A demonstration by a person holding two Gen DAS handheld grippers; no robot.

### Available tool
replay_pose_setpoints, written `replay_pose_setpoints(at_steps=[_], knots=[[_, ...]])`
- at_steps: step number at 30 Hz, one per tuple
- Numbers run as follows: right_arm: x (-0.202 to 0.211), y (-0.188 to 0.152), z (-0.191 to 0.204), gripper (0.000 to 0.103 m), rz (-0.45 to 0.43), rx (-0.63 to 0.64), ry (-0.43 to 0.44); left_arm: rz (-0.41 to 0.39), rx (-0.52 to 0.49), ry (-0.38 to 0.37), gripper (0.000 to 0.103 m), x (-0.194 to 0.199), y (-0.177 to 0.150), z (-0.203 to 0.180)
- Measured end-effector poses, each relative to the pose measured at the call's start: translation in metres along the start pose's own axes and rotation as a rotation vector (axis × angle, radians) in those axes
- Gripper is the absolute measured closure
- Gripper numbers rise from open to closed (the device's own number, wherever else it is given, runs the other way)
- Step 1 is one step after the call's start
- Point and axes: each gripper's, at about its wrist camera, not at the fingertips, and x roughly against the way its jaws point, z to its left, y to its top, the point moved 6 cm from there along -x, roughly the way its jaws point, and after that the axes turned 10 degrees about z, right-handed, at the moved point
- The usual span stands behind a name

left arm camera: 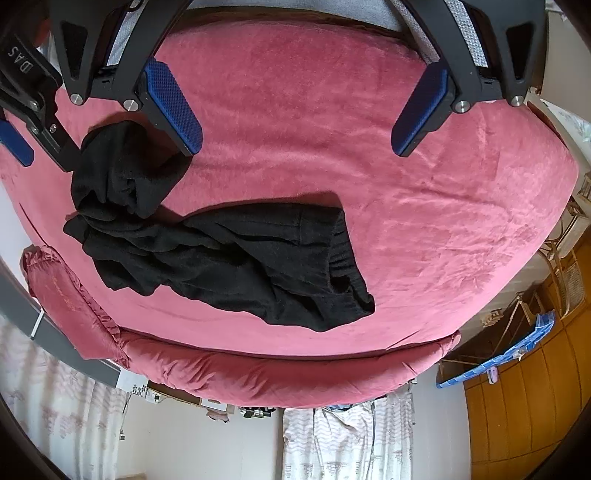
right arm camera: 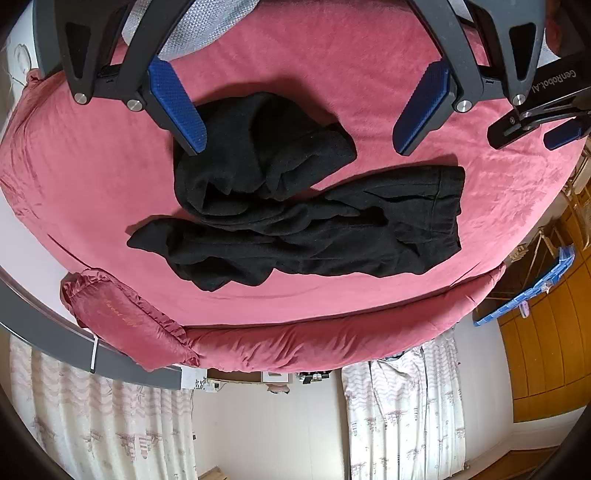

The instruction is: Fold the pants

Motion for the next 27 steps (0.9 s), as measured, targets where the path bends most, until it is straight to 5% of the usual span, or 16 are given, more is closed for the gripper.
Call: replay_pose_setpoints(at_steps=[27], knots=[[-0.005, -0.003, 0.005, 0.000, 0.020, 0.021, 0.011, 0.032, 0.017, 0.017, 0.000, -0.010, -0.001, 0.004]])
